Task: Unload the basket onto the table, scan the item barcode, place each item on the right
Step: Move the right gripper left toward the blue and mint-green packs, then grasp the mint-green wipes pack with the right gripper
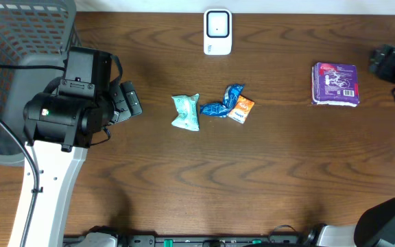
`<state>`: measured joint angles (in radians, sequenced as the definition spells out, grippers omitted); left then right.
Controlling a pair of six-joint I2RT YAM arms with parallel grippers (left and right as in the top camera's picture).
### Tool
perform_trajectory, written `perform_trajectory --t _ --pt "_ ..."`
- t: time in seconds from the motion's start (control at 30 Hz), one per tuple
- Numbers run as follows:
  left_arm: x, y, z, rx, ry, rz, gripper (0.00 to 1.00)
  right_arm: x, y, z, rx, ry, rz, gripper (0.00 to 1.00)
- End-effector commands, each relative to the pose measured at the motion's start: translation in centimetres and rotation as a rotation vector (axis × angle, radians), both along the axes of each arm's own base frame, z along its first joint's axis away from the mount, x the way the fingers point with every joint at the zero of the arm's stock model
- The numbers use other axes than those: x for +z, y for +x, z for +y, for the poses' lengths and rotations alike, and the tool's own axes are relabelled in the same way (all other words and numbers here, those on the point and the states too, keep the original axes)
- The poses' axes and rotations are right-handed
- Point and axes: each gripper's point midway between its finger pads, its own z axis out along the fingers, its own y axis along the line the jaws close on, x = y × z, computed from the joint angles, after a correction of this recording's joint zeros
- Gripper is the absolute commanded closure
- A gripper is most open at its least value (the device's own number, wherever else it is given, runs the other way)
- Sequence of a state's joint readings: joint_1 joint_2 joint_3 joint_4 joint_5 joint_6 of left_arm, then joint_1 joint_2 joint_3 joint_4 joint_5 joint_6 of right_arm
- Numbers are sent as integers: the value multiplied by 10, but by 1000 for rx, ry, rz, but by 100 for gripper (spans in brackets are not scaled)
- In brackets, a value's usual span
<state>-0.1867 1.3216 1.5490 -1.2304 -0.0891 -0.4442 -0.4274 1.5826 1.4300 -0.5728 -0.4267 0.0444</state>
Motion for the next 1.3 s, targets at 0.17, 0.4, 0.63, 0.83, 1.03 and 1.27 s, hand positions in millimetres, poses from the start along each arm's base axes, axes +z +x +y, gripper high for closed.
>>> perform_trajectory --t 0.17,0.4,0.63,0.83,1.03,1.27 --pt "4 -1 4 6 16 -13 2 -56 -23 154 413 317 217 1" --pt "4 -1 4 6 16 -13 2 -121 -45 239 598 320 373 1" --pt "4 -1 4 6 16 -12 2 -158 -34 283 478 353 473 16" --pt "4 -1 4 6 16 -13 2 -177 -30 279 231 241 523 50" --pt "4 -1 4 6 16 -13 2 -193 -42 267 114 91 568 54" --pt "4 -1 4 6 16 -13 2 -211 -60 254 44 50 632 58"
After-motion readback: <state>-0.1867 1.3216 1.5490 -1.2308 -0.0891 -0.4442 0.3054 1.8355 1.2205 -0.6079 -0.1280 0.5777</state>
